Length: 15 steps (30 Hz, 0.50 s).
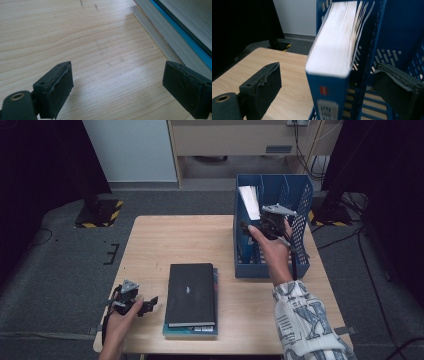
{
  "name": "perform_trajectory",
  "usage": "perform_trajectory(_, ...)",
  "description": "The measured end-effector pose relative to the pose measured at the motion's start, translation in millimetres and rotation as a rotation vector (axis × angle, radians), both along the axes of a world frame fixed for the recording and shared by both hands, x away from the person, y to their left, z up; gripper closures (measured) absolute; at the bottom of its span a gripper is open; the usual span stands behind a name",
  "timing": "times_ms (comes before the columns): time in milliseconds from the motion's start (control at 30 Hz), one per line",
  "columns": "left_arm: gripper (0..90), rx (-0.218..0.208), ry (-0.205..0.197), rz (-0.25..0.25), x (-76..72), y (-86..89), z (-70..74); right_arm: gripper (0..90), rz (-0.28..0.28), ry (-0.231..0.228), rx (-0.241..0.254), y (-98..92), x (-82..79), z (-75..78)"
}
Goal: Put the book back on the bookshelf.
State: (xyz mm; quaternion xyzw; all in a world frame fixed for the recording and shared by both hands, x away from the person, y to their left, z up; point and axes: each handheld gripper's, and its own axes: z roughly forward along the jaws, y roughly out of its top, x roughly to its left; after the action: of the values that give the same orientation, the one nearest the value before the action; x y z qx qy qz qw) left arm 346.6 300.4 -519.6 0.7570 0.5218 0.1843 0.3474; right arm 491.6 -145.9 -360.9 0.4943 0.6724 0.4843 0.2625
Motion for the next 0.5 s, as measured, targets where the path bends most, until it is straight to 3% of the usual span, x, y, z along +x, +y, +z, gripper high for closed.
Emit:
perform_trajectory(300,8.9,0.005,-0.013,-0.004,0.9,-0.8,1.4,7.7,0.036,0.023,-0.004,-11.6,-15.1,-18.9)
perform_trajectory(500,8.9,-0.004,-0.028,0.000,1.5,0.0,2.6,8.1,0.073,0.032,-0.034,-13.9,-28.3,-34.9)
